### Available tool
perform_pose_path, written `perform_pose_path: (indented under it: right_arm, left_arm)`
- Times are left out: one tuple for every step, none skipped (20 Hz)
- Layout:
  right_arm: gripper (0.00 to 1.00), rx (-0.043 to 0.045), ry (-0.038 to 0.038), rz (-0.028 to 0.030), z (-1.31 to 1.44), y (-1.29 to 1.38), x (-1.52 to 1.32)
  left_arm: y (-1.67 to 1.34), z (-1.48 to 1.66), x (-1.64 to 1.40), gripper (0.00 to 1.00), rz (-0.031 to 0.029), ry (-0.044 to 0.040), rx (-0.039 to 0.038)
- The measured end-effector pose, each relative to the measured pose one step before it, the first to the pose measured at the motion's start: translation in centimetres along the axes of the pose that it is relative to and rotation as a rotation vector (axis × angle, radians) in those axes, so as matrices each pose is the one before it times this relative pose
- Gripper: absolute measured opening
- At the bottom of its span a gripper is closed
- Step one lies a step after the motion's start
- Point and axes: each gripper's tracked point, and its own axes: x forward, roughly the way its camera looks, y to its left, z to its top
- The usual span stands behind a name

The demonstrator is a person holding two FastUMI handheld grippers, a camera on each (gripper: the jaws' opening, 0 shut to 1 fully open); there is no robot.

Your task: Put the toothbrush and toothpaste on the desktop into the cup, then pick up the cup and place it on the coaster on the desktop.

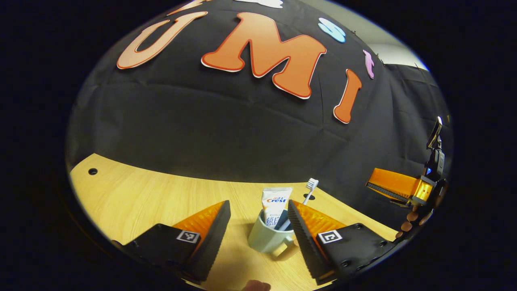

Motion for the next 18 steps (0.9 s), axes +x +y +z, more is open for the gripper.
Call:
perform_pose_path:
  right_arm:
    - [0.51, -0.00369, 0.01045, 0.00596, -0.138, 0.464, 0.062]
    - [0.52, -0.00058, 0.01346, 0.00498, -0.184, 0.399, 0.091]
    - [0.58, -0.00081, 0.01875, 0.00163, -0.332, 0.312, 0.204]
    - [0.6, -0.00675, 0.01681, 0.0042, -0.238, 0.378, 0.138]
    - [0.65, -0.01404, 0.01921, -0.00366, -0.328, 0.228, 0.154]
    - [0.68, -0.02402, 0.01996, -0.00286, -0.201, 0.255, 0.193]
    - [0.71, -0.0299, 0.02341, -0.00737, -0.319, 0.215, 0.117]
    - [0.72, -0.0314, 0.02426, -0.00783, -0.255, 0.262, 0.142]
    - [0.75, -0.02919, 0.02793, -0.00659, -0.341, 0.304, 0.12]
    - [0.75, -0.02297, 0.03282, -0.00326, -0.309, 0.388, 0.14]
    - [0.76, -0.00742, 0.04487, 0.00615, -0.435, 0.473, 0.218]
    - [0.85, 0.00508, 0.05984, 0.00717, -0.708, 0.436, 0.218]
    - [0.85, 0.00995, 0.04531, 0.00952, -0.524, 0.256, -0.012]
    - [0.77, 0.00522, 0.03113, 0.00885, -0.176, 0.418, -0.048]
    - [0.77, -0.00469, 0.02372, 0.00038, 0.01, 0.327, 0.151]
    - [0.77, -0.00908, 0.01357, -0.00801, 0.167, 0.085, 0.054]
    - [0.77, -0.00938, 0.01399, -0.00783, 0.175, 0.035, 0.023]
    - [0.77, 0.00023, 0.01812, -0.00363, 0.013, 0.173, 0.048]
  left_arm:
    - [0.633, 0.577, -1.016, 0.97, 0.0118, -0.01049, 0.01048]
    - [0.59, 0.679, -0.691, 0.97, 0.01899, -0.01291, 0.01151]
    - [0.782, 0.694, -0.799, 0.99, 0.01895, -0.01156, 0.01146]
    - [0.825, 0.622, -0.844, 0.99, 0.01971, -0.01123, 0.0097]
    - [0.388, 0.377, -0.682, 0.99, 0.0141, -0.00366, 0.00987]
    - [0.403, 0.376, -0.644, 0.99, 0.01026, -0.00277, 0.01087]
    - [0.495, 0.298, -0.714, 0.99, 0.00934, 0.00302, 0.01157]
    - [0.338, 0.118, -0.539, 0.99, 0.01036, 0.00025, 0.00986]
    - [0.518, 0.291, -0.529, 0.99, 0.01193, -0.00317, 0.0048]
    - [0.619, 0.22, -0.459, 0.99, 0.00723, -0.00532, -0.00025]
    - [0.594, 0.159, -0.415, 0.99, 0.00799, -0.00561, -0.00263]
    - [0.526, 0.107, -0.365, 0.99, 0.01101, -0.00765, -0.00536]
    - [0.601, 0.169, -0.447, 0.99, 0.01129, -0.01117, -0.00548]
    - [0.482, 0.187, -0.277, 0.99, 0.00755, -0.00871, -0.00875]
    - [0.503, 0.079, -0.368, 0.99, 0.00577, -0.00567, -0.00678]
    - [0.543, 0.093, -0.445, 0.99, 0.00781, -0.00538, -0.00173]
    - [0.551, 0.215, -0.271, 0.99, 0.01049, -0.00672, 0.00412]
    - [0.509, 0.228, -0.293, 0.99, 0.01048, -0.00712, 0.0043]
